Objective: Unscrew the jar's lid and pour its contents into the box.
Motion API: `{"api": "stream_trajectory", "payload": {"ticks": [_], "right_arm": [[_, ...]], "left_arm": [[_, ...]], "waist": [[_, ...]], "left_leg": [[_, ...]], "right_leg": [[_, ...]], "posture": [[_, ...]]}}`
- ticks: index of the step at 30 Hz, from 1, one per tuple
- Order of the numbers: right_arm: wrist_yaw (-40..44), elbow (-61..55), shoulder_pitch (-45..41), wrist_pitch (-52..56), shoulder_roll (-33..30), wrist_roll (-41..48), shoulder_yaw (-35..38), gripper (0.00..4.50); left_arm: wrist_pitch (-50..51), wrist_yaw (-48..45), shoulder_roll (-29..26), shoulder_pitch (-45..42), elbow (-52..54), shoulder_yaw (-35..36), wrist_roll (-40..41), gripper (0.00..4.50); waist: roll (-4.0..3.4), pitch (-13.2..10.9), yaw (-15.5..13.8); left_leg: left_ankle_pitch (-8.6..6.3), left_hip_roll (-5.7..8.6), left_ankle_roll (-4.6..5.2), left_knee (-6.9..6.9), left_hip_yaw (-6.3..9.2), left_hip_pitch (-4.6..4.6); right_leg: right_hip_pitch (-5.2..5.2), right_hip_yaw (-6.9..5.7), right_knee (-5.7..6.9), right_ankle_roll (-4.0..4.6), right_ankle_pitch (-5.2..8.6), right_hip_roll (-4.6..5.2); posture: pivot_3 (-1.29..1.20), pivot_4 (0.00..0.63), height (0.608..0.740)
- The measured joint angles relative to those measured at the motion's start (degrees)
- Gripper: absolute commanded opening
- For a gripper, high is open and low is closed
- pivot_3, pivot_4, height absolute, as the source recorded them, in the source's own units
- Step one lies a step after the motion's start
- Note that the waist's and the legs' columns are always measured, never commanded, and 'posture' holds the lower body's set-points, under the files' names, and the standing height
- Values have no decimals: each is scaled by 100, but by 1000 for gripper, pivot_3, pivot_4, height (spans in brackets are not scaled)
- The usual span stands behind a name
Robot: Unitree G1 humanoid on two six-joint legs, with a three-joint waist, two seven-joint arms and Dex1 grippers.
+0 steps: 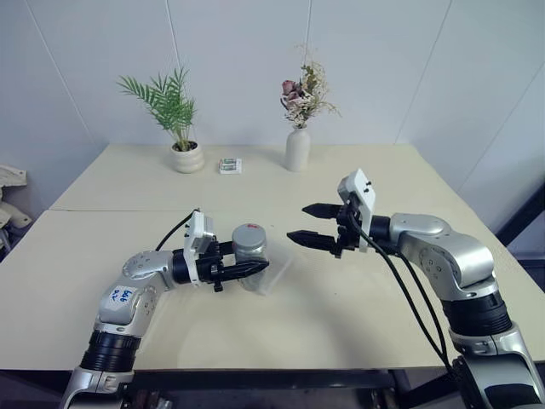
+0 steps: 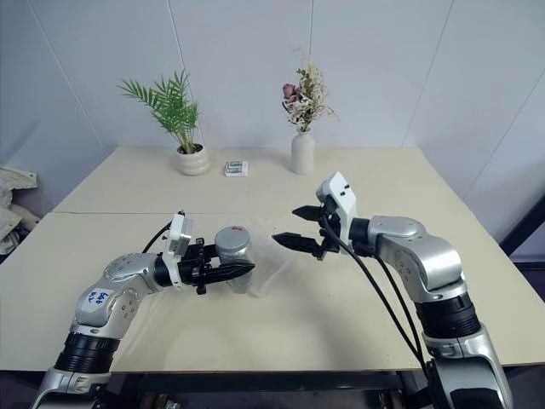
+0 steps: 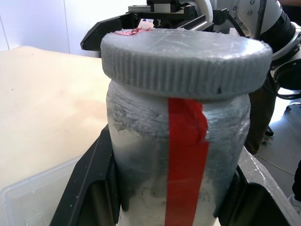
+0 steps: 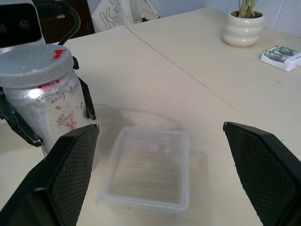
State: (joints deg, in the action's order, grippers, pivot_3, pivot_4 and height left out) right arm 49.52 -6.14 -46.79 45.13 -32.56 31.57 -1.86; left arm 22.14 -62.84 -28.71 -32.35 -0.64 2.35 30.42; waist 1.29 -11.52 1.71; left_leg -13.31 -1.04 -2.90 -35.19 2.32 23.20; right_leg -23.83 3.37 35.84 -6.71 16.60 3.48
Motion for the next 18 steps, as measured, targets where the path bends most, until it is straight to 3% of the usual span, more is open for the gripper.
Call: {"api": "stream_trajectory", "payload": {"ticks": [10, 18], "right_arm": [[-159, -853, -241, 514, 667, 734, -92, 4457], [-495, -781, -577, 612, 1135, 537, -661, 4457]], "left_arm": [[0, -21, -20, 0, -3, -2, 0, 2007], [0, -39, -16, -1, -4, -4, 0, 2007]], "waist": [[0, 0, 5], [0, 0, 1]], "left_leg": [[0, -3, 0, -1, 1, -1], [0, -2, 0, -1, 3, 0]], "right_leg": [[-1, 0, 5, 0, 0, -2], [-1, -2, 4, 0, 0, 0]], "posture": [[0, 150, 740], [0, 150, 740]]}}
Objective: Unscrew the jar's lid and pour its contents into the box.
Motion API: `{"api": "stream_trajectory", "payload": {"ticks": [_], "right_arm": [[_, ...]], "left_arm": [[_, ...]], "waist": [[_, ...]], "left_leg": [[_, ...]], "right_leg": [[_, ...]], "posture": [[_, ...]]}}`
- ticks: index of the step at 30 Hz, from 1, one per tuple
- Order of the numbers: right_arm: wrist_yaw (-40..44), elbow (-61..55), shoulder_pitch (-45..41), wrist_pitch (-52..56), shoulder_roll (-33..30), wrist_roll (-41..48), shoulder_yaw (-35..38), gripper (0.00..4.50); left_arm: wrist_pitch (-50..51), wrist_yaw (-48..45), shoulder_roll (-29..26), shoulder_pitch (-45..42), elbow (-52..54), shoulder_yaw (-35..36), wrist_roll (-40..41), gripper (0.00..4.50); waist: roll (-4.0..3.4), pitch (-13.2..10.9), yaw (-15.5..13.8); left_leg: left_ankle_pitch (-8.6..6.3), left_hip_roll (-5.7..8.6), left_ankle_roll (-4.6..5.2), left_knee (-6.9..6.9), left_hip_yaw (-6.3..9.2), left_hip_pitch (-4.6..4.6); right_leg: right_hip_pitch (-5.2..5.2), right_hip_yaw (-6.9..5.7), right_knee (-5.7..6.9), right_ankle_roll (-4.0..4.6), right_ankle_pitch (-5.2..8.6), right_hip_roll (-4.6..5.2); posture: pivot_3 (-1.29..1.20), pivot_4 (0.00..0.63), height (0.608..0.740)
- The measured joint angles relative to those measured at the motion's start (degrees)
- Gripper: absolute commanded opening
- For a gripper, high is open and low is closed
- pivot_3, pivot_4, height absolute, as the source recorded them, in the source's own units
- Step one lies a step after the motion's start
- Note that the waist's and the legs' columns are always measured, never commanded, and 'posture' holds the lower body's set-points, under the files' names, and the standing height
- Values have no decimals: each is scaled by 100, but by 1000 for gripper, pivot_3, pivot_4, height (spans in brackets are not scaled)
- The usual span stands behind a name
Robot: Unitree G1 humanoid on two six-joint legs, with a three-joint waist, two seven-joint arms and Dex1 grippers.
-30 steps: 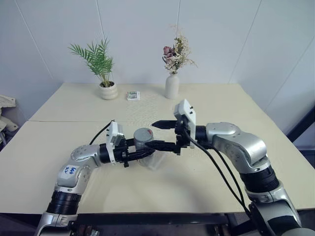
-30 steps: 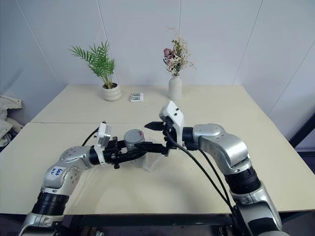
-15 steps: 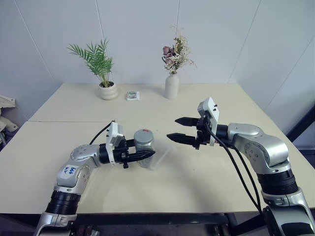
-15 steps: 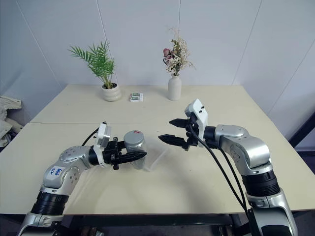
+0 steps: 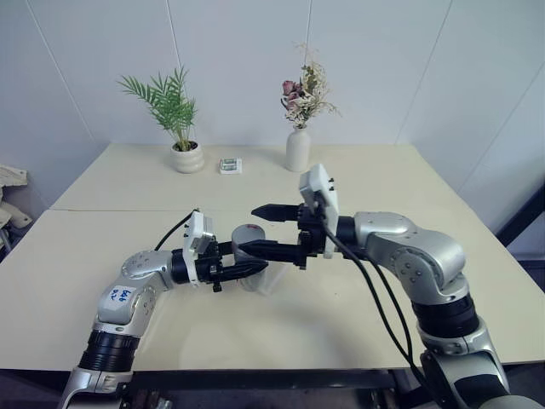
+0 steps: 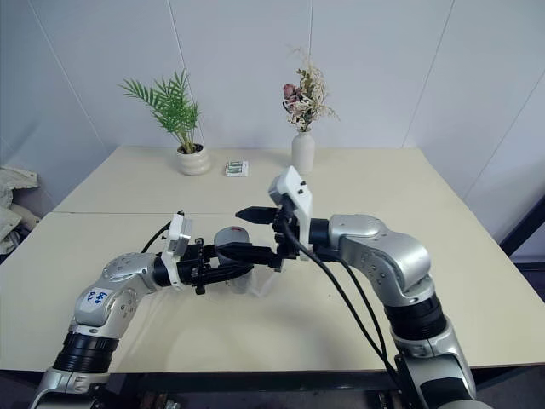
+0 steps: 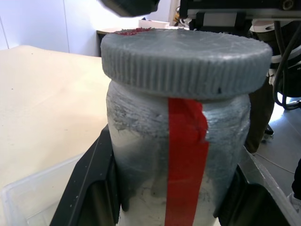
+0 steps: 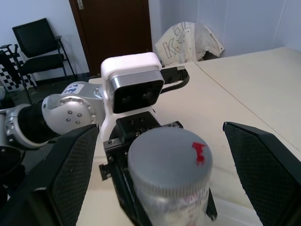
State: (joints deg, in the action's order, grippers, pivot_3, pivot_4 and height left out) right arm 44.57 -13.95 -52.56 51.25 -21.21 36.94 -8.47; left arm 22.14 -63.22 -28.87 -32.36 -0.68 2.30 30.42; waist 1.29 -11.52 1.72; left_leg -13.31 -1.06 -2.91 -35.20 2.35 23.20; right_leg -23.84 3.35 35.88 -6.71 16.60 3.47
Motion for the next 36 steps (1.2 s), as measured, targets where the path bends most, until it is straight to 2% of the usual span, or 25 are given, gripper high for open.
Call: {"api": "stream_trajectory", "payload": {"ticks": [6, 14, 28, 36], "right_arm": [[-70, 180, -132, -27, 210, -305, -305, 4457], [-77, 305, -146, -124, 234, -437, -312, 4457], [119, 431, -87, -373, -145, -455, -195, 4457], [355, 523, 151, -523, -690, -407, 126, 4457]], "left_arm": [[1, -7, 10, 0, 0, -5, 0, 2007], [28, 0, 13, 0, 3, -6, 0, 2007], [80, 111, 13, 0, -5, -9, -1, 2007], [96, 153, -16, 0, -67, 56, -5, 2007]], "waist": [[0, 0, 3], [0, 0, 6], [0, 0, -2], [0, 0, -6]], "left_leg": [[0, 0, 0, 1, 0, 0], [0, 0, 0, 1, 0, 0], [0, 1, 0, 1, 0, 0], [0, 2, 0, 1, -1, 0]], "right_leg": [[0, -1, 1, 0, 0, 0], [0, -1, 1, 0, 0, 0], [0, -1, -1, 0, 0, 1], [1, -1, -2, 0, 0, 2]], "posture": [[0, 150, 740], [0, 150, 740], [0, 150, 740], [0, 150, 740]]}}
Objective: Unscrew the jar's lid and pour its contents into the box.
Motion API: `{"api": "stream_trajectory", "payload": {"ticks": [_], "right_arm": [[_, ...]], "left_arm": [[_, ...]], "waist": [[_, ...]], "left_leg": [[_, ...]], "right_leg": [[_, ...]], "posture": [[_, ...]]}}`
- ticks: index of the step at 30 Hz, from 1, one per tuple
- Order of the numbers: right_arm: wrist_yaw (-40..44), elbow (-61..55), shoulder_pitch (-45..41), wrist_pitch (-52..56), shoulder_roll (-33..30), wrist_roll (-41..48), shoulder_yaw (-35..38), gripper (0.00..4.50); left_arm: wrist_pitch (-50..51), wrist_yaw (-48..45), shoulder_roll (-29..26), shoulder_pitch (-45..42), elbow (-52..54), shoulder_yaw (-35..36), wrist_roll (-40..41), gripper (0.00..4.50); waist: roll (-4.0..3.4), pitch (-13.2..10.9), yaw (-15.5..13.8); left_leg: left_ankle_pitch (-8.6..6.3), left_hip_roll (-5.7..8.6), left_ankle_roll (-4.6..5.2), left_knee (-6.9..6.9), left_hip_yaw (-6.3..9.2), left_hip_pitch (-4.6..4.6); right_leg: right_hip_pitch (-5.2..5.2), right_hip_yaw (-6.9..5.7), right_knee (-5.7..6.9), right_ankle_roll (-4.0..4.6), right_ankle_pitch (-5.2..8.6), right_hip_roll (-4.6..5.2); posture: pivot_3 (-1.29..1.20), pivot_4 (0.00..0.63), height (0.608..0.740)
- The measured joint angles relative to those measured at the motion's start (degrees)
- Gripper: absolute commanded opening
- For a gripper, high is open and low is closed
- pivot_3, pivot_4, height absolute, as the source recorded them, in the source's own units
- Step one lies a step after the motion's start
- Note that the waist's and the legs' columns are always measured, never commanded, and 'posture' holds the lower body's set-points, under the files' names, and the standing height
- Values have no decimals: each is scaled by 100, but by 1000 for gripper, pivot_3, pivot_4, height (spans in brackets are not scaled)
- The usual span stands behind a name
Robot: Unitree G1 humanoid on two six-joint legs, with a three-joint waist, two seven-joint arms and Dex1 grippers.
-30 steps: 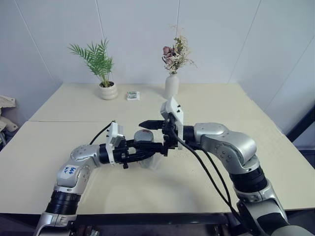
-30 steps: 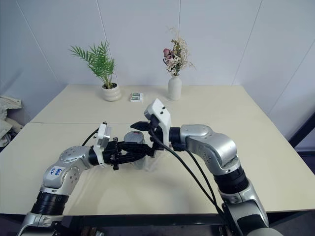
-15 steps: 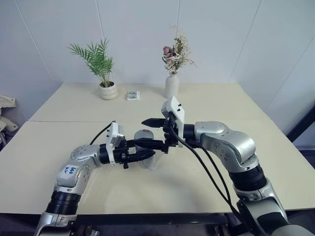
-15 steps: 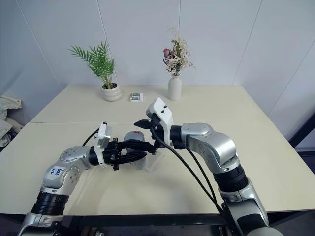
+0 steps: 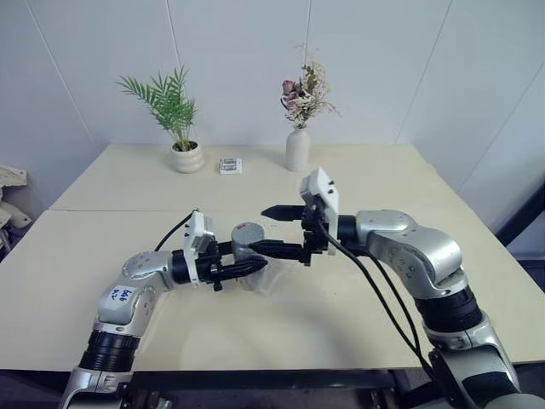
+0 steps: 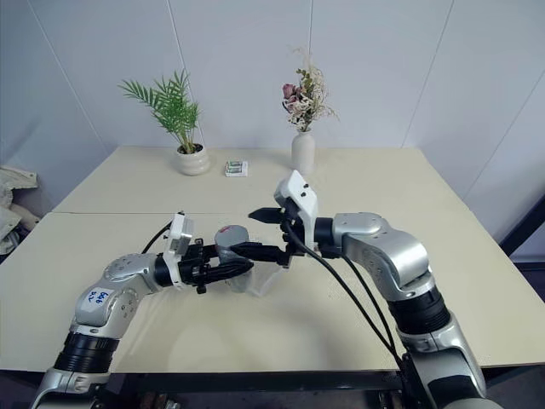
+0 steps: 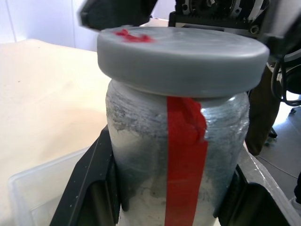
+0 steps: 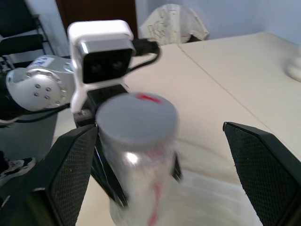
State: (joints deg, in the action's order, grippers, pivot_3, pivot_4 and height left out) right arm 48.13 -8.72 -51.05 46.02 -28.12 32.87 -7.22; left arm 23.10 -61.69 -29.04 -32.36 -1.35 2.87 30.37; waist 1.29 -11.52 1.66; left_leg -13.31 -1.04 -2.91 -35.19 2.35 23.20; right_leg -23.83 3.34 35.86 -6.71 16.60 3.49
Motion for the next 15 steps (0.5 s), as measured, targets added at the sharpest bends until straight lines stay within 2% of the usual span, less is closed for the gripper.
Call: {"api": "stream_trajectory", "payload": {"ticks": [9, 15], "right_arm": [[-1, 230, 104, 0, -270, -127, 391, 4457], [181, 156, 250, 24, -265, 192, 592, 4457]], "left_arm": [[-7, -135, 18, 0, 60, -46, 9, 2007], [-6, -163, 12, 0, 65, -54, 9, 2007]], "waist": [[0, 0, 14], [0, 0, 6]], "left_leg": [[0, -3, 0, 3, -2, -1], [0, -1, 0, 1, -2, 0]], "right_leg": [[-2, 1, 0, 2, 1, -4], [0, 2, 0, 1, 0, -1]], "posture": [[0, 150, 740], [0, 150, 740]]}}
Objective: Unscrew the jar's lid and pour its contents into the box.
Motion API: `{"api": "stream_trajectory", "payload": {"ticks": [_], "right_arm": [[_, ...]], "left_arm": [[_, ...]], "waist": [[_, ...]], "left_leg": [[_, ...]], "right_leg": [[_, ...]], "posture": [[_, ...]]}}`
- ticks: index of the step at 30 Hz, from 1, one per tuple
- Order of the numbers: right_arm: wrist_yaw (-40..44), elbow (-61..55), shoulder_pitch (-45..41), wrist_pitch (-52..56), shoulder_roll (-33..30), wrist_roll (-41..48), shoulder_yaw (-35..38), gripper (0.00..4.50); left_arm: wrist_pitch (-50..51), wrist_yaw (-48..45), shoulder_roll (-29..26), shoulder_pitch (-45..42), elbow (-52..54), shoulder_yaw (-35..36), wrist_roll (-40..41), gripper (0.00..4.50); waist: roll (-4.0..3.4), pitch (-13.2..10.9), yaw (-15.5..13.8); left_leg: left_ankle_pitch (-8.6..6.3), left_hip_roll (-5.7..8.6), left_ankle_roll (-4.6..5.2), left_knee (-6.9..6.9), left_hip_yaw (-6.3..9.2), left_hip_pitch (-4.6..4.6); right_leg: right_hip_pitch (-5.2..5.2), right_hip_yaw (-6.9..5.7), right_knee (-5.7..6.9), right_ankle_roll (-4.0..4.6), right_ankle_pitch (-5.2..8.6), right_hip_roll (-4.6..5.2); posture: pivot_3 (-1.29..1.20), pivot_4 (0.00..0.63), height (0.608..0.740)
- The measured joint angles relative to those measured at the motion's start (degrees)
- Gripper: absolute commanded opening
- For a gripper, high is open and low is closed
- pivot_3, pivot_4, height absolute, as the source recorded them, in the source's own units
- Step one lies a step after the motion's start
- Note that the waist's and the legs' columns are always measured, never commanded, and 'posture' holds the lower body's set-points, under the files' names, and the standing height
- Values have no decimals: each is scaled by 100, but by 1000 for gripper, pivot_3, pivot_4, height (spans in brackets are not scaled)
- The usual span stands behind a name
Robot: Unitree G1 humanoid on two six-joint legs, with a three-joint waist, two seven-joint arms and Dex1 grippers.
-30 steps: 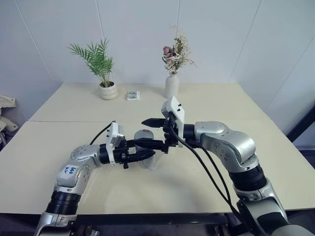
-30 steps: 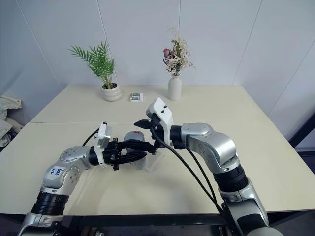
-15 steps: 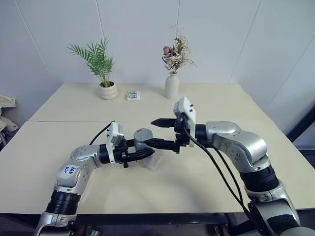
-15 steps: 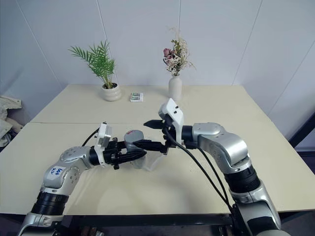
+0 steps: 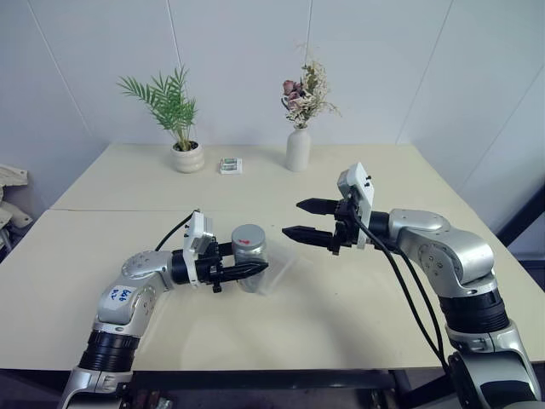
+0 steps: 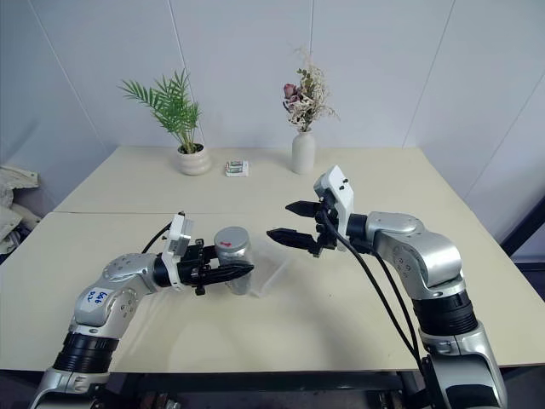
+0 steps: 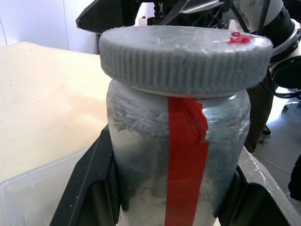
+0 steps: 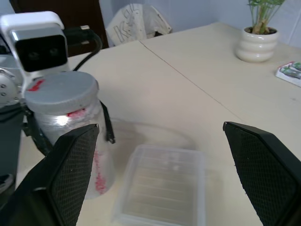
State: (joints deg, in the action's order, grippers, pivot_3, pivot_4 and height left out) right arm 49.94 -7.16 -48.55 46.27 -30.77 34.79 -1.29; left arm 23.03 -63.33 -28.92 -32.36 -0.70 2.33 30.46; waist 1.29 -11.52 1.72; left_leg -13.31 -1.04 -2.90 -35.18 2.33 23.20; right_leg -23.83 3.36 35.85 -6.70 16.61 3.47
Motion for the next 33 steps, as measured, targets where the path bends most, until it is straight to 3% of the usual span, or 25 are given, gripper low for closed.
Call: {"api": "stream_trajectory", "payload": {"ticks": [11, 33], "right_arm": [[-150, -549, -259, 424, 538, 433, -261, 4457], [-312, -102, -566, 618, 956, 41, -786, 4457]], "left_arm": [[2, -6, -15, 0, 10, 0, 0, 2007], [9, -12, -17, 0, 17, -2, 0, 2007]], "waist": [[0, 0, 2], [0, 0, 9]], "left_leg": [[0, -2, 0, 0, 2, -1], [0, -1, 0, 0, 2, 0]], "right_leg": [[0, -1, 2, 0, 0, -1], [-1, -2, 2, 1, 0, 0]], "posture": [[0, 150, 740], [0, 150, 740]]}}
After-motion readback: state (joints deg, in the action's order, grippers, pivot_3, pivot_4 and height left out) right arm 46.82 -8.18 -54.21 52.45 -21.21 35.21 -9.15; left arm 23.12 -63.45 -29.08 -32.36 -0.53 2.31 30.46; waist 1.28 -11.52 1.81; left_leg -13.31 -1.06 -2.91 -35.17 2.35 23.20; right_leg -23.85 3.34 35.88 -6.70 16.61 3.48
